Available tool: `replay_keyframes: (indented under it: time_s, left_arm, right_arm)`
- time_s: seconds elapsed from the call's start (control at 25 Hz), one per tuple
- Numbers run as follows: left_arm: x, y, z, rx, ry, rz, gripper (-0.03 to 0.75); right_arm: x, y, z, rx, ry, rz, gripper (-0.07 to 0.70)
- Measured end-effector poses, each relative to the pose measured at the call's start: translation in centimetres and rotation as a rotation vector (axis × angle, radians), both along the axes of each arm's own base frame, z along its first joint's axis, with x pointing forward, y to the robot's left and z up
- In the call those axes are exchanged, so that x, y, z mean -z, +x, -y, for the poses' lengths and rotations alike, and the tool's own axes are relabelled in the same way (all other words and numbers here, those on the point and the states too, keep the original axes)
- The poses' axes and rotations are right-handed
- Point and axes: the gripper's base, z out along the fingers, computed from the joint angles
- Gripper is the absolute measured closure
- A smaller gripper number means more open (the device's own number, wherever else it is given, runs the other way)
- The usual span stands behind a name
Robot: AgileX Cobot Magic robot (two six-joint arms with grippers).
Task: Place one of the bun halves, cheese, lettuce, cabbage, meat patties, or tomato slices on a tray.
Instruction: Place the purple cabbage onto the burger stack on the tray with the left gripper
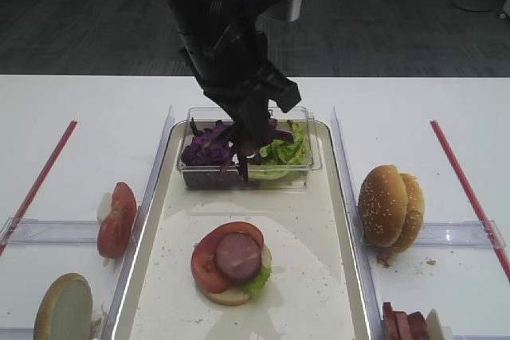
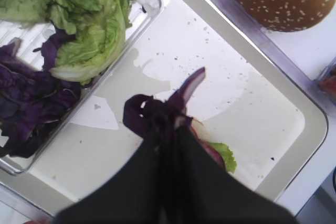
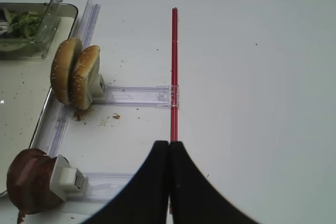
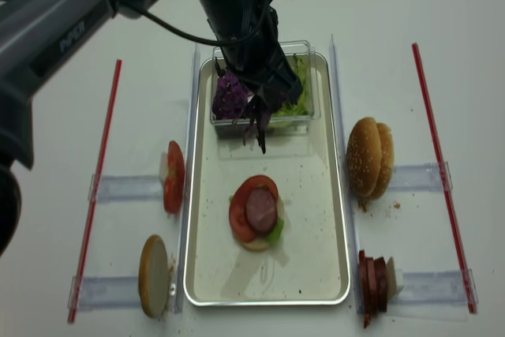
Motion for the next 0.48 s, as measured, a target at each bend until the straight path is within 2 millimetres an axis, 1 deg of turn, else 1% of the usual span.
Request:
replay_keyframes:
  time_s: [0.2,0.48]
  left_arm:
    - [-0.3,-1.2,0.1,0.005,0.001,-0.008,0.695]
    - [1.0,-3.5,-0.5,0.023,0.043,-0.068,0.696]
  right_arm:
    - [0.0,0.0,0.0,0.0,0.0,0.0,0.595]
    - [0.0,0.0,0.0,0.0,0.0,0.0,0.595]
